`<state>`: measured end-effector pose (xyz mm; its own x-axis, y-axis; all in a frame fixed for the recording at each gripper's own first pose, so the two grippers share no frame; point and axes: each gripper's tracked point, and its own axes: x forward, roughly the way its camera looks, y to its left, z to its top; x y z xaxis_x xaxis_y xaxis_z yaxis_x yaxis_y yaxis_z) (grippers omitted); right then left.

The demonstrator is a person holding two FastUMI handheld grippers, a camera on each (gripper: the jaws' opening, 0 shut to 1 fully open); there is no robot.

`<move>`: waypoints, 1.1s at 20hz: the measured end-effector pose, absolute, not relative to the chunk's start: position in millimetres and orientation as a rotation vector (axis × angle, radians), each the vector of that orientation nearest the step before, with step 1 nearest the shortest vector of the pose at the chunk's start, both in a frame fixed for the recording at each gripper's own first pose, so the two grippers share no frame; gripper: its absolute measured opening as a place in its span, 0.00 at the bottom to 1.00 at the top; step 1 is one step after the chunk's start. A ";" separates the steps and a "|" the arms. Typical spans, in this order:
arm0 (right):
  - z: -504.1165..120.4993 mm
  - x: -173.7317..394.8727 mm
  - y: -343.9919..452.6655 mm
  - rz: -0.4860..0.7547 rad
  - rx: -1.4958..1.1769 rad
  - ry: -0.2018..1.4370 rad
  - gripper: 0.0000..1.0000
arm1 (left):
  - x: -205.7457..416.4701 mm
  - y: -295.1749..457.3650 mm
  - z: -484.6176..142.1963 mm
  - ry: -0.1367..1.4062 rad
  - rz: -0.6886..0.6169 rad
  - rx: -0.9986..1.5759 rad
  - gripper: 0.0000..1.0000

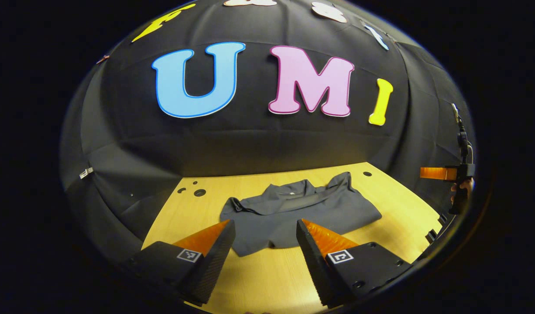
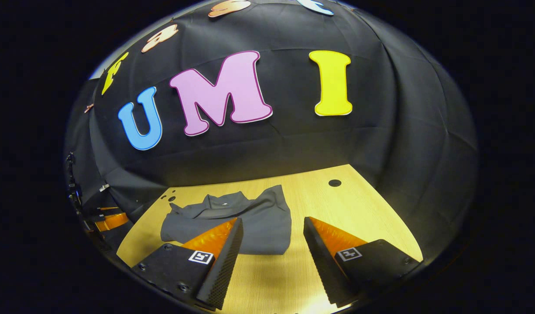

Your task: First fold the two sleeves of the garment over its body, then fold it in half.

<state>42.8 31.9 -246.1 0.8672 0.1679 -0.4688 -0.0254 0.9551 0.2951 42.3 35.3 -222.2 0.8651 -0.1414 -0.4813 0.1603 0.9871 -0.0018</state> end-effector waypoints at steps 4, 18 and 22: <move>-249.7 16.8 42.9 0.131 0.262 0.532 0.87 | 22.6 31.6 -224.8 0.521 -0.157 0.007 0.89; -271.4 3.6 57.6 0.268 0.268 0.576 0.87 | 1.1 36.9 -224.7 0.537 -0.052 0.001 0.89; -264.8 -0.1 46.4 0.241 0.285 0.561 0.87 | -5.7 36.7 -220.9 0.538 -0.029 -0.023 0.89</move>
<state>-0.1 46.4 -264.8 0.8209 0.2996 -0.4862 -0.1460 0.9332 0.3285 -5.7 36.7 -220.9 0.8582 -0.0332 -0.5123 0.0213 0.9994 -0.0291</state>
